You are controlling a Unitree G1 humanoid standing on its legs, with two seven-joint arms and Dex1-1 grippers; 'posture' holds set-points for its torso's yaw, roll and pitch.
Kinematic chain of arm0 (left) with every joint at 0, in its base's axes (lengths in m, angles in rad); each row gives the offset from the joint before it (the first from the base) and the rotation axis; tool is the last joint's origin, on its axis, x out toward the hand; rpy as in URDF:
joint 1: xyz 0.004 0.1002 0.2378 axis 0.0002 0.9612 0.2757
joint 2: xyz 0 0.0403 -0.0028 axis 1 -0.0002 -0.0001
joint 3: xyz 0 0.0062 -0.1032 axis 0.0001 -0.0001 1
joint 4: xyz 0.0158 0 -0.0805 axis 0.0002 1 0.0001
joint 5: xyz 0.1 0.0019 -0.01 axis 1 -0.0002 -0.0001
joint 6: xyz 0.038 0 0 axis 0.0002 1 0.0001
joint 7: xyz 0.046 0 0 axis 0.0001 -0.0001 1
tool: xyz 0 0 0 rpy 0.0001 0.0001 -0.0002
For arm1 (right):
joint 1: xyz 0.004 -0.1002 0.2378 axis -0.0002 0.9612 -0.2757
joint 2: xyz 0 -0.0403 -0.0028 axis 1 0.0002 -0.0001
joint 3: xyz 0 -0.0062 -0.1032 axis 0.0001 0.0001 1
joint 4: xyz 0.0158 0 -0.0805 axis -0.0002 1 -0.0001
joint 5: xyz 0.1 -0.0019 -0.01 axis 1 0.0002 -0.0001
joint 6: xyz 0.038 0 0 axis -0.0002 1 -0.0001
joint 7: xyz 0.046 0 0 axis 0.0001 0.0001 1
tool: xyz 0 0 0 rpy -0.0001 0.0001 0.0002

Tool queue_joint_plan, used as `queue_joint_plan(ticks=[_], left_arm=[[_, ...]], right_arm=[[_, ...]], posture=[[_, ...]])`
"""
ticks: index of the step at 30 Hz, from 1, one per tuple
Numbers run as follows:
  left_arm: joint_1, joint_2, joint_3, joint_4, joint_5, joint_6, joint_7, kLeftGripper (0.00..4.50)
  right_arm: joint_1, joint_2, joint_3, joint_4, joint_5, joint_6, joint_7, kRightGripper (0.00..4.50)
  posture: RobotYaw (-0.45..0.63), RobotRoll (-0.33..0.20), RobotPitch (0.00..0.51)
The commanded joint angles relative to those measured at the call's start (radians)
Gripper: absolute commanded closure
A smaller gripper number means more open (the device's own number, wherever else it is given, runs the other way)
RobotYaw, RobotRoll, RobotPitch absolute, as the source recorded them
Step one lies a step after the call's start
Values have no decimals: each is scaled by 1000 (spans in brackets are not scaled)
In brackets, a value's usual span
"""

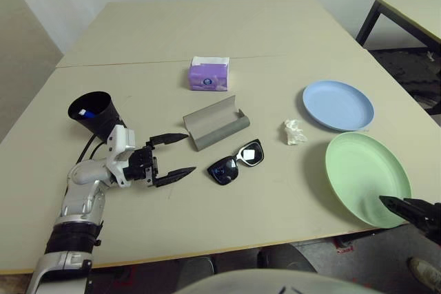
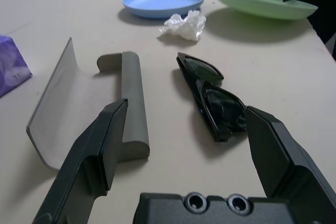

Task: Organize and tidy the items on the table.

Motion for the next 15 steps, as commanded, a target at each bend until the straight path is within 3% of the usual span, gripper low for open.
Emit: queue_joint_plan(ticks=[1,10,15], left_arm=[[23,6,1,-12,0,16,7,40],[9,-4,-12,19,9,20,8,40],[-18,-12,-20,45,17,11,6,40]], right_arm=[[-13,-12,-38,-23,28,18,1,0],[-27,-91,-178,-77,153,80,13,0],[42,-107,-173,-18,54,37,60,0]], posture=[[-190,0,50],[-211,0,50],[-214,0,38]])
